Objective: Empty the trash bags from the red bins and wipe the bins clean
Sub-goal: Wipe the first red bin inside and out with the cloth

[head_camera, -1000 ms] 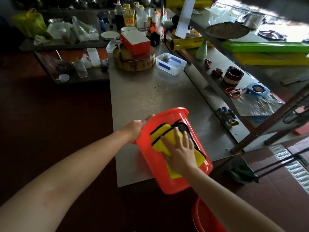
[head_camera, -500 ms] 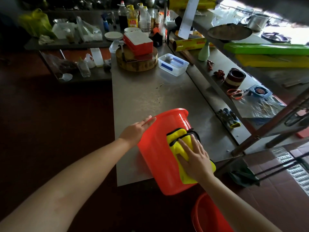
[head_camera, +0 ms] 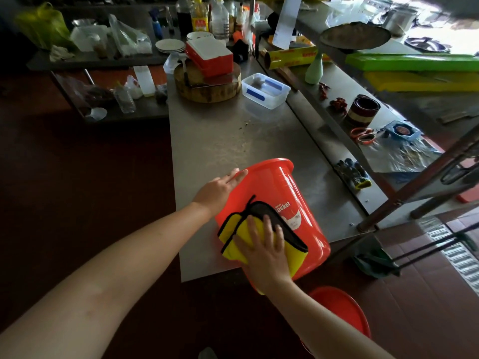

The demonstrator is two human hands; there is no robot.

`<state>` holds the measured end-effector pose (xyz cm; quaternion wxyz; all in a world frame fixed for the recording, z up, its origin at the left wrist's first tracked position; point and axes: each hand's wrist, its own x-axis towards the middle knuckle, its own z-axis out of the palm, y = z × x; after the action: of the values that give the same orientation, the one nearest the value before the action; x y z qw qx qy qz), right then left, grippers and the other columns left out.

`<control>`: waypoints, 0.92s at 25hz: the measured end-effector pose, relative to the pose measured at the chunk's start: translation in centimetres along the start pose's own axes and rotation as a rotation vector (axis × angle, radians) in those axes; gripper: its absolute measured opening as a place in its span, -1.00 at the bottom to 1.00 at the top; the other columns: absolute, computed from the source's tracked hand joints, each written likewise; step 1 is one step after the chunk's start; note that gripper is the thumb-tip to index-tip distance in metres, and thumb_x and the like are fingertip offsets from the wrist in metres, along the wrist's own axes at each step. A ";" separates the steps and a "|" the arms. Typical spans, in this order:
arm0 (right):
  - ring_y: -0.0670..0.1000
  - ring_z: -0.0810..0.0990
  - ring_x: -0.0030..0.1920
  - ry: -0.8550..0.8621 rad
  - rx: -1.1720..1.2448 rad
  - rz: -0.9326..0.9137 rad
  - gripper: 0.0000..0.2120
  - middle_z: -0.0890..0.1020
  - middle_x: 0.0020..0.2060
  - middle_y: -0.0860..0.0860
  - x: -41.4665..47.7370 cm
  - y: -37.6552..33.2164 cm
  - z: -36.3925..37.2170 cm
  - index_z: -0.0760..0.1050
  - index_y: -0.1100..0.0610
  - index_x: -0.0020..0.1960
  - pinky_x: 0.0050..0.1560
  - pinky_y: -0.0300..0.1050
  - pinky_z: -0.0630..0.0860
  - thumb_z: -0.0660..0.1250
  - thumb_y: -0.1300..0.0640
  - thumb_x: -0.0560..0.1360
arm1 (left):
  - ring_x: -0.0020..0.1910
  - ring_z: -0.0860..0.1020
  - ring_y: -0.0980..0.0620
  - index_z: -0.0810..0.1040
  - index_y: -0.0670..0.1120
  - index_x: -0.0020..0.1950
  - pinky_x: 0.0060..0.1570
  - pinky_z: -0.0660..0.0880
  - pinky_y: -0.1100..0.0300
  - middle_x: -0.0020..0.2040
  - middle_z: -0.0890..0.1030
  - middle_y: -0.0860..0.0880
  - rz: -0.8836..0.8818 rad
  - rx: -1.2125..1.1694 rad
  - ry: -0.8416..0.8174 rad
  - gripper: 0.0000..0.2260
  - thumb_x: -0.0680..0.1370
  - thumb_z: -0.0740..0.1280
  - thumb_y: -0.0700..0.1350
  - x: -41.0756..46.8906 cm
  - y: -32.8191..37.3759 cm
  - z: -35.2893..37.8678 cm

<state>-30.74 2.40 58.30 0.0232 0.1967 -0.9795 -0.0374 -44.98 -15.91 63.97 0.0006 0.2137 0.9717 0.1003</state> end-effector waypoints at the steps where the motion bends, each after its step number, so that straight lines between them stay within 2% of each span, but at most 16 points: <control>1: 0.41 -0.23 0.57 -0.049 -0.047 -0.049 -0.38 -0.09 0.64 0.14 0.2 -0.6 0.4 0.29 -0.19 0.53 0.48 0.47 -0.12 0.33 -0.24 0.51 | 0.22 0.51 -0.18 -0.06 0.14 0.64 0.12 0.55 -0.03 0.63 0.13 0.02 0.008 0.002 0.001 -0.12 0.48 0.09 -0.54 0.1 0.0 0.0; 2: 0.39 -0.24 0.57 -0.061 -0.066 -0.076 -0.38 -0.10 0.64 0.13 0.3 -0.6 0.6 0.30 -0.18 0.53 0.49 0.45 -0.12 0.33 -0.24 0.51 | 0.23 0.51 -0.18 -0.05 0.13 0.64 0.12 0.56 -0.03 0.63 0.13 0.02 0.017 0.003 0.002 -0.13 0.49 0.09 -0.53 0.2 -0.1 0.0; 4: 0.32 -0.12 0.60 -0.008 -0.036 -0.079 -0.41 0.02 0.64 0.10 0.2 0.7 0.4 0.36 -0.19 0.50 0.52 0.40 0.01 0.33 -0.27 0.50 | 0.26 0.50 -0.17 -0.05 0.14 0.64 0.14 0.55 -0.03 0.64 0.12 0.03 0.031 0.002 -0.002 -0.13 0.49 0.09 -0.53 0.4 -0.5 0.0; 6: 0.27 -0.03 0.61 0.044 0.027 -0.036 -0.41 0.07 0.63 0.06 -0.4 3.1 0.1 0.31 -0.24 0.51 0.51 0.35 0.12 0.27 -0.31 0.50 | 0.28 0.49 -0.17 -0.05 0.14 0.64 0.18 0.53 -0.03 0.64 0.12 0.04 0.039 0.001 -0.015 -0.12 0.49 0.09 -0.53 0.6 -1.0 0.1; 8: 0.22 0.01 0.62 0.102 0.096 0.054 -0.41 0.07 0.63 0.03 -1.1 5.9 -0.1 0.25 -0.30 0.53 0.51 0.29 0.16 0.19 -0.37 0.53 | 0.32 0.48 -0.17 -0.03 0.14 0.64 0.23 0.50 -0.01 0.63 0.13 0.05 0.039 -0.015 -0.019 -0.15 0.50 0.09 -0.50 1.1 -1.5 -0.1; 11: 0.18 0.13 0.59 0.141 0.283 0.254 -0.43 0.16 0.61 0.03 -2.1 8.7 -0.3 0.27 -0.32 0.51 0.45 0.23 0.27 0.08 -0.44 0.54 | 0.42 0.44 -0.13 0.02 0.21 0.62 0.30 0.47 0.00 0.63 0.14 0.09 0.035 -0.073 -0.039 -0.19 0.53 0.10 -0.45 2.3 -2.6 -0.5; 13: 0.17 0.19 0.57 0.121 0.428 0.365 -0.40 0.17 0.61 0.04 -2.3 9.4 -0.3 0.25 -0.33 0.52 0.41 0.25 0.35 0.04 -0.46 0.52 | 0.46 0.40 -0.07 0.02 0.29 0.61 0.35 0.42 0.06 0.62 0.14 0.12 0.014 -0.095 -0.053 -0.22 0.58 0.12 -0.39 3.0 -3.3 -0.9; 15: 0.19 0.20 0.57 0.112 0.473 0.387 -0.39 0.16 0.61 0.07 -2.5 9.2 -0.3 0.21 -0.32 0.53 0.38 0.28 0.37 0.03 -0.46 0.53 | 0.48 0.38 -0.05 0.03 0.32 0.59 0.38 0.36 0.11 0.61 0.18 0.10 -0.004 -0.121 -0.064 -0.25 0.59 0.12 -0.36 3.6 -3.5 -1.0; 17: 0.24 0.15 0.58 0.137 0.386 0.240 -0.42 0.15 0.61 0.09 -2.7 8.3 -0.1 0.24 -0.30 0.53 0.39 0.30 0.35 0.13 -0.41 0.54 | 0.47 0.40 -0.05 0.06 0.32 0.59 0.38 0.36 0.13 0.60 0.23 0.07 -0.027 -0.128 -0.059 -0.23 0.56 0.11 -0.38 4.3 -3.3 -1.3; 20: 0.31 0.01 0.60 0.076 0.131 -0.159 -0.35 0.06 0.63 0.06 -2.9 6.7 0.5 0.20 -0.32 0.54 0.46 0.38 0.22 0.26 -0.34 0.48 | 0.46 0.41 -0.07 0.06 0.28 0.60 0.35 0.36 0.17 0.58 0.28 0.03 -0.040 -0.104 -0.044 -0.21 0.55 0.11 -0.42 5.2 -3.0 -1.7; 23: 0.32 0.00 0.60 0.006 0.019 -0.321 -0.34 0.07 0.63 0.05 -1.8 6.0 -0.3 0.22 -0.29 0.52 0.46 0.43 0.14 0.19 -0.36 0.44 | 0.48 0.38 -0.06 0.03 0.31 0.59 0.38 0.34 0.15 0.58 0.28 0.00 -0.054 -0.111 -0.043 -0.21 0.58 0.10 -0.42 5.2 -3.1 -1.9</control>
<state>-31.43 8.62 59.00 0.0181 0.3508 -0.9358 -0.0308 -51.06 -16.85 65.49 0.0360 0.1892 0.9698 0.1496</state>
